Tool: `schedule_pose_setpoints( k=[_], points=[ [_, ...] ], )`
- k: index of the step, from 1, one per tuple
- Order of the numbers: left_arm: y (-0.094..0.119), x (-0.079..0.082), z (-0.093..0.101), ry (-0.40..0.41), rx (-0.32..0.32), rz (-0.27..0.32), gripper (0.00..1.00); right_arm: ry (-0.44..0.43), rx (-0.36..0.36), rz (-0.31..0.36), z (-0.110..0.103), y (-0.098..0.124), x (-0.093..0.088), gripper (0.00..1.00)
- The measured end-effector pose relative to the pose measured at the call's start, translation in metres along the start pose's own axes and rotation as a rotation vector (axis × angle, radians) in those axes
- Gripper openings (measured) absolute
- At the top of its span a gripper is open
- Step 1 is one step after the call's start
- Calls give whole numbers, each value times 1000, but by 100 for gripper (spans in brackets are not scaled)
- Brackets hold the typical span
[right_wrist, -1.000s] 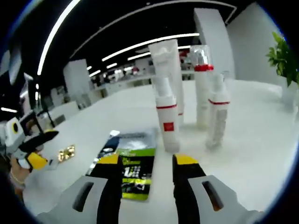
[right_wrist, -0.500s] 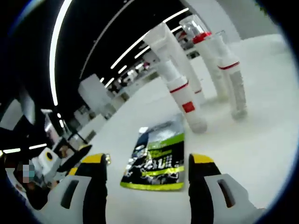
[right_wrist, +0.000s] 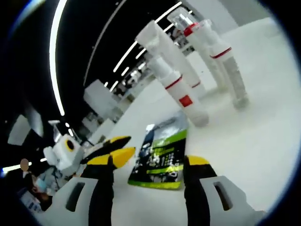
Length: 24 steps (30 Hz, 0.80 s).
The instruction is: Arrange the skincare products in the storage area until every visible bottle or jar stands upright without overlapping.
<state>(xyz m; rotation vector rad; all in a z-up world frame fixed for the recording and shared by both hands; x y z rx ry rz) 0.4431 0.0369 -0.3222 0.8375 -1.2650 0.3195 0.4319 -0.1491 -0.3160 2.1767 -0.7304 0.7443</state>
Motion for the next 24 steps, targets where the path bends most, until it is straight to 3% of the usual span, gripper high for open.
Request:
schedule_pose_setpoints(
  k=[2,4,5,7,11,13,19,21,24],
  points=[
    [-7,-6,5,43,-40,-40,27,-20,12,-9,5,3,1,60],
    [-9,-13,2,43,-25,-65,27,-40,23,-16,2,1,2,60],
    [-9,-14,1,35,-23,-46,26,-47,27,-18,2,1,2,60],
    [-7,-17,7,104,-52,-23,19,-77,48,-26,-1,1,0,60],
    [-7,-18,6,49,-29,-13,2,-140,91,-50,-6,0,-3,62],
    [-7,-18,5,27,-18,-12,0,-176,102,-53,-9,0,-2,64],
    [-6,-19,0,99,-32,14,0,-264,135,-48,-17,2,1,55],
    [-8,-18,0,91,-30,16,0,-247,103,-57,-20,-4,-6,53],
    [-5,-20,11,70,-23,6,0,-208,79,-88,-27,-11,-15,42]
  ],
)
Point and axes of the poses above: the point that each gripper's makers call its tool centre point, and the gripper's own axes: y roughly backward along the fingers, z roughly to its right, x roughly out of its top, the point moved 9 cm from there along y, roughly backward along the fingers, and after that the axes turned 14 degrees about -x, right-handed, at the moved point
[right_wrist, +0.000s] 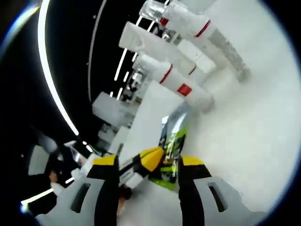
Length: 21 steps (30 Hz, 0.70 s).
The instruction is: Arrange the skincare products in the storage area until every visible bottle or jar stands upright without overlapping.
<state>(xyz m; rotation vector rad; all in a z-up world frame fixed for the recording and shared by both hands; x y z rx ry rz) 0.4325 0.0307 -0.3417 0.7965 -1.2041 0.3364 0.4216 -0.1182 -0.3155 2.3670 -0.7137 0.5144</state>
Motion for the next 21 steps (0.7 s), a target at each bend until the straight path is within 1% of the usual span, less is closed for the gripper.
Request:
schedule_pose_setpoints(
  k=[2,3,4,5,6,7,8,10,12,13,14,15,17,19,20,21],
  points=[
    [0,-1,0,9,-2,3,0,35,-34,-30,-4,-6,-6,36],
    [1,-1,-1,29,-5,10,0,61,-69,-42,-4,-8,-8,28],
    [2,-2,-1,38,-9,12,0,132,-134,-52,-3,-11,-12,20],
    [2,-2,-1,47,-13,14,0,187,-185,-71,-1,-13,-15,10],
    [3,-2,-1,57,-15,16,0,230,-237,-88,-1,-16,-19,5],
    [3,-3,-1,85,-18,24,1,222,-220,-80,-7,-20,-22,5],
    [3,-3,-1,94,-15,27,1,219,-186,-82,-13,-19,-24,5],
    [3,-3,-1,90,-20,21,1,235,-217,-92,-19,-21,-27,4],
    [2,-3,-1,89,-20,20,2,266,-234,-80,-10,-19,-23,3],
    [3,-3,0,90,-19,21,2,278,-265,-108,16,-6,-8,2],
    [3,-3,0,92,-20,21,2,278,-267,-108,18,-6,-7,1],
    [3,-3,0,92,-22,21,2,284,-259,-85,15,-8,-4,1],
    [5,-3,-1,68,-30,14,3,279,-247,-78,13,-10,-3,1],
    [10,0,-2,52,-13,18,5,295,-221,-61,11,-9,-4,0],
    [12,2,-6,45,-3,27,8,312,-212,-40,10,-10,-3,0],
    [16,4,-8,48,5,45,10,349,-204,10,9,-12,5,0]
  ],
)
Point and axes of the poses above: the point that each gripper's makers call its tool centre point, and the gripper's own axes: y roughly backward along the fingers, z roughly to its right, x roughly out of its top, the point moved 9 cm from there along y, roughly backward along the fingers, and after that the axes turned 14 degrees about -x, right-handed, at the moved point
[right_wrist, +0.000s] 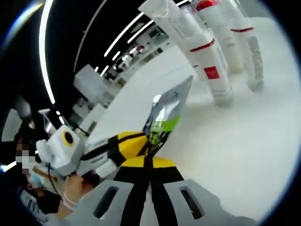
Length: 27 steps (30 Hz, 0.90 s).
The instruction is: Arrange the skincare products in the storage area until every visible bottle or jar stands upright without overlapping.
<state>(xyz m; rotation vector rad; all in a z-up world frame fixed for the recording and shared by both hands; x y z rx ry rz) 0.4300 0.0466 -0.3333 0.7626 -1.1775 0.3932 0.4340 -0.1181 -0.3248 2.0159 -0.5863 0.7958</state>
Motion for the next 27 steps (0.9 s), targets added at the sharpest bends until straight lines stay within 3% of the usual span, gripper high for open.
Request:
schedule_pose_setpoints(
  k=[3,4,8,12,15,17,20,23,27],
  points=[
    [9,5,-3,64,-13,53,15,107,17,86,-14,4,6,0],
    [12,7,-4,98,-15,90,18,90,-10,60,-17,8,-1,0],
    [23,13,-13,114,16,156,28,145,2,139,-37,14,5,0],
    [40,21,-19,151,56,269,31,136,38,203,-50,22,16,0],
    [50,28,-26,211,49,374,35,150,65,266,-60,31,21,0],
    [61,31,-27,257,46,488,37,164,66,308,-65,38,24,0],
    [67,34,-29,306,-11,583,37,183,76,356,-72,48,28,0],
    [70,37,-24,372,-112,676,38,197,80,396,-76,55,35,0],
    [64,36,-16,374,-185,658,43,188,98,476,-78,59,45,0]
  ],
)
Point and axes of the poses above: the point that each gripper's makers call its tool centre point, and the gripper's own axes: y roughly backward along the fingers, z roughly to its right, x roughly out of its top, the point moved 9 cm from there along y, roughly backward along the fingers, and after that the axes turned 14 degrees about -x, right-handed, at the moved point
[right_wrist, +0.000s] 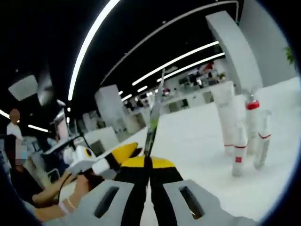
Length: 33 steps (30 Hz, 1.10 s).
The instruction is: Arrange the skincare products in the storage area until every visible bottle or jar stands upright without overlapping.
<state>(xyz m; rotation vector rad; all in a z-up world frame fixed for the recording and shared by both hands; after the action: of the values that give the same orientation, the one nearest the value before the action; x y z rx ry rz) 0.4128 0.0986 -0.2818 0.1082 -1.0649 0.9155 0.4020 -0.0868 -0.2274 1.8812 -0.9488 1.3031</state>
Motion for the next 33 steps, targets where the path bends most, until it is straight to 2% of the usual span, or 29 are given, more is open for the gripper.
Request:
schedule_pose_setpoints(
  k=[2,4,5,7,9,11,13,15,16,19,20,23,25,26,30,33],
  points=[
    [-4,-3,1,28,-32,-23,46,-19,13,30,1,1,4,0],
    [-10,-3,2,25,-56,-21,50,-37,60,59,0,0,9,0],
    [-12,-3,2,29,-81,-17,52,-38,108,70,-2,1,10,0],
    [-13,-4,11,87,-154,3,54,-70,154,58,-4,2,10,0],
    [-17,-2,14,149,-243,-2,49,-75,169,44,-1,-1,9,0],
    [-15,-5,20,179,-272,2,40,-77,168,44,-1,-2,8,0],
    [-13,-6,18,206,-278,7,21,-81,172,42,1,-3,6,0],
    [-10,-8,20,254,-271,31,20,-111,181,39,3,-4,3,0],
    [-9,-8,18,290,-268,22,17,-122,185,35,5,-5,2,0],
    [-9,-15,25,312,-277,13,7,-136,160,17,12,-8,-2,0],
    [-10,-15,21,320,-262,5,5,-141,157,11,13,-8,-3,0],
    [-12,-18,14,389,-234,-15,2,-173,146,-14,20,-10,-10,0],
    [-14,-21,8,400,-216,-22,1,-174,124,-17,22,-10,-16,1],
    [-12,-27,14,409,-206,-26,1,-170,115,-11,23,-11,-19,1],
    [-12,-28,13,517,-236,32,0,-113,89,26,26,-11,-26,5],
    [-10,-38,23,498,-214,34,0,-110,82,15,26,-10,-28,6]
  ],
)
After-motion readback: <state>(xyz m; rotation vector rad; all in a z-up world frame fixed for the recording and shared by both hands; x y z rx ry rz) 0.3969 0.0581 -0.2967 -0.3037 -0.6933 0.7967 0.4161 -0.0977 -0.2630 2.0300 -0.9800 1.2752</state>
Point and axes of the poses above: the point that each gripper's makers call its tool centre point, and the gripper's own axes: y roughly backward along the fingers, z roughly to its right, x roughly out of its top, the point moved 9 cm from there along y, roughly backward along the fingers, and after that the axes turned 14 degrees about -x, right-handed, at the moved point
